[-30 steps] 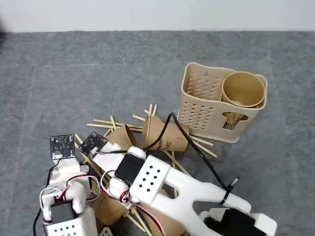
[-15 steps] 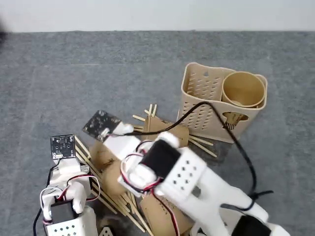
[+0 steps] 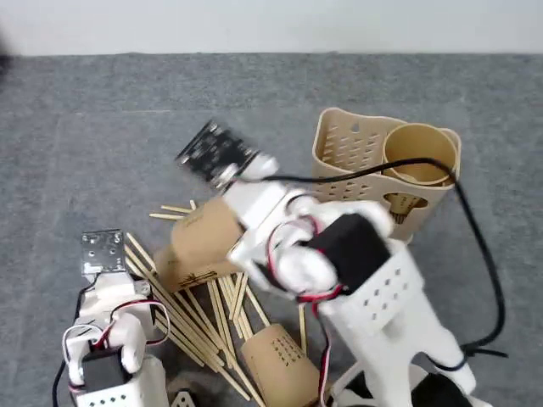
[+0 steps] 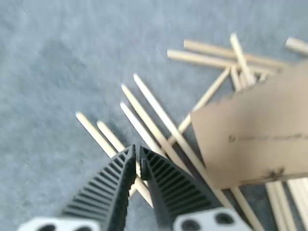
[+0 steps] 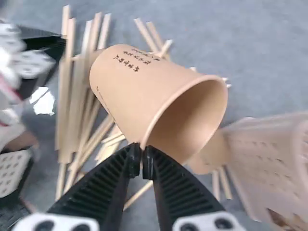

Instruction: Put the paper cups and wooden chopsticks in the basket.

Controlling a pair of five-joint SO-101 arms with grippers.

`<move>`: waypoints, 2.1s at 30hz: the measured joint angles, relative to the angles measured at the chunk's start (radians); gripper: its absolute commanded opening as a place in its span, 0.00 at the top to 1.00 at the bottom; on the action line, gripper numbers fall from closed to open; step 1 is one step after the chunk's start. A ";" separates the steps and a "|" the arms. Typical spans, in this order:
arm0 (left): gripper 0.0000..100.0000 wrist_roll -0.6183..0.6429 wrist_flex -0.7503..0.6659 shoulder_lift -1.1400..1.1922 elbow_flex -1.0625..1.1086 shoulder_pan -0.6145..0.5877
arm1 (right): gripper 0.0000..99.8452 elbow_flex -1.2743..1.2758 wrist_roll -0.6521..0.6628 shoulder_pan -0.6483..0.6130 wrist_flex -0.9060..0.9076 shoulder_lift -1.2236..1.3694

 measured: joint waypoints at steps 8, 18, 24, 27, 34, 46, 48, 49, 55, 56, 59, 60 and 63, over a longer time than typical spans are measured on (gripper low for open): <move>0.95 -0.137 0.000 0.000 -0.209 0.002 | 0.99 -0.123 0.098 0.201 0.002 -0.097; 0.85 -0.157 -0.002 0.000 -0.388 0.035 | 0.99 -0.250 0.180 0.509 0.000 -0.114; 0.88 -0.183 -0.003 0.049 -0.440 0.184 | 0.99 -0.250 0.181 0.606 0.000 -0.114; 0.88 -0.192 -0.003 0.169 -0.502 0.244 | 0.99 -0.250 0.181 0.651 0.000 -0.114; 0.88 -0.212 0.000 0.565 -0.720 0.364 | 0.99 -0.250 0.183 0.718 0.000 -0.114; 0.88 -0.212 0.330 1.290 -1.264 0.413 | 0.99 -0.250 0.213 0.786 -0.031 -0.114; 0.88 -0.212 0.370 1.378 -1.329 0.413 | 0.99 -0.250 0.233 0.816 -0.060 -0.114; 0.88 -0.212 0.381 1.405 -1.347 0.413 | 0.99 -0.250 0.245 0.833 -0.074 -0.114; 0.88 -0.212 0.387 1.432 -1.379 0.413 | 0.99 -0.250 0.384 0.914 -0.132 -0.068; 0.88 -0.212 0.387 1.432 -1.379 0.413 | 0.99 -0.250 0.416 0.928 -0.135 -0.038; 0.88 -0.212 0.387 1.432 -1.379 0.413 | 0.99 -0.249 0.520 0.944 -0.138 0.003; 0.88 -0.212 0.387 1.432 -1.379 0.413 | 0.99 -0.249 0.557 0.944 -0.138 0.009; 0.88 -0.212 0.387 1.432 -1.379 0.413 | 0.99 -0.250 0.646 0.941 -0.138 0.034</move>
